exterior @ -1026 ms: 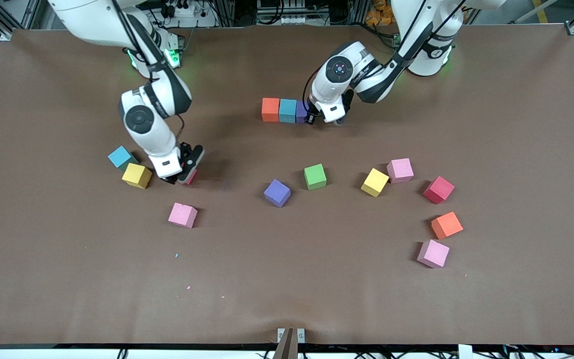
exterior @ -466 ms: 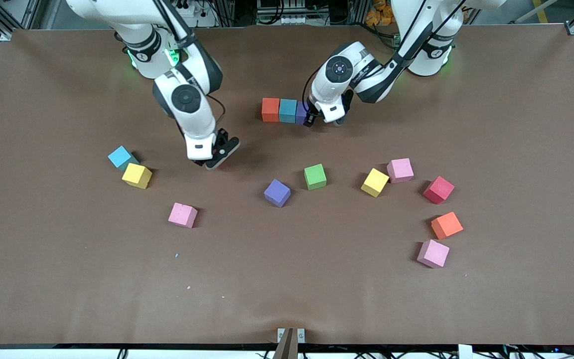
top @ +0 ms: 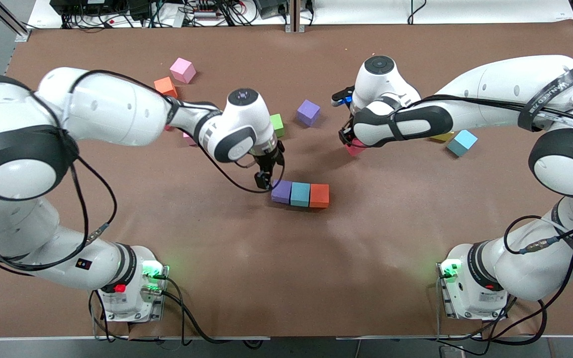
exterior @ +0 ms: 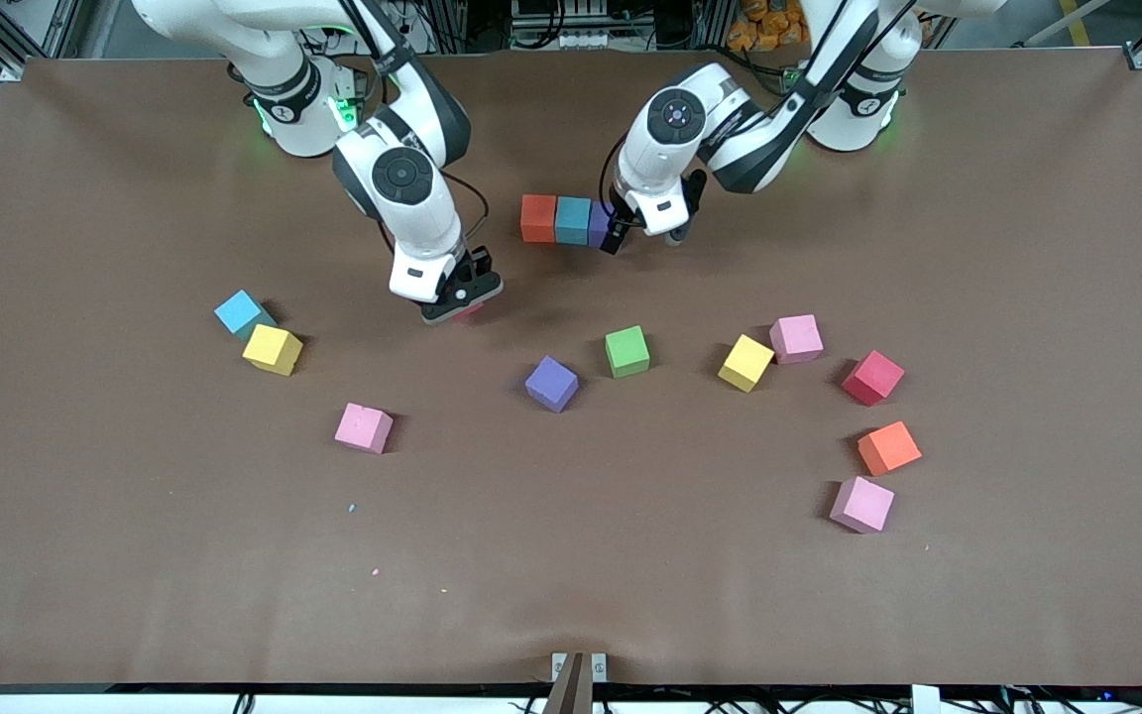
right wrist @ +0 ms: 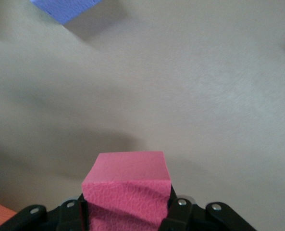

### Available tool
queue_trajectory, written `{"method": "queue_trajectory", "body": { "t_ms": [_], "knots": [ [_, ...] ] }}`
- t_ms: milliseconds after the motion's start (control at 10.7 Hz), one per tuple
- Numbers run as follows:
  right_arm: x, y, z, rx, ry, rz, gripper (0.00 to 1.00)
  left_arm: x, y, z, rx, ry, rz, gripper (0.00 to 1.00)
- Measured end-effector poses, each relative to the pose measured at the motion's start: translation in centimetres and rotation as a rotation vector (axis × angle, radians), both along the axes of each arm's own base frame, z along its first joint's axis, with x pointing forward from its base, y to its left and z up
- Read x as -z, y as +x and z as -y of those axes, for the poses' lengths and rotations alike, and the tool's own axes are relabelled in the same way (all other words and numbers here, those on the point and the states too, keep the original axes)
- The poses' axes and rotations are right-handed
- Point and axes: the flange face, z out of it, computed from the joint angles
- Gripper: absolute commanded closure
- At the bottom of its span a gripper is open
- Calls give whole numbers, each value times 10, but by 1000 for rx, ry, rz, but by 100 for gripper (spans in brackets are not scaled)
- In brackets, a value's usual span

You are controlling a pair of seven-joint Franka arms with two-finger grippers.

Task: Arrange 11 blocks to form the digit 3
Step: 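Set red against orange with the right gripper while the left gripper grasps green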

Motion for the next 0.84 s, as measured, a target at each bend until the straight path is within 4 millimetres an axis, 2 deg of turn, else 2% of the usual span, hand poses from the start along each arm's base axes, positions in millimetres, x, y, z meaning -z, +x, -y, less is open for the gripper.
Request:
{"method": "queue_trajectory", "body": {
  "t_ms": [186, 373, 559, 839],
  "knots": [
    [-5, -12, -22, 126, 15, -7, 84, -30, 35, -13, 25, 9, 9, 0],
    [-4, -28, -42, 226, 12, -13, 84, -56, 88, -36, 54, -31, 43, 0],
    [9, -44, -60, 315, 16, -14, 84, -77, 141, -66, 95, -58, 80, 0],
    [38, -67, -85, 405, -4, -30, 84, -88, 209, -80, 171, 6, 102, 0]
  ]
}}
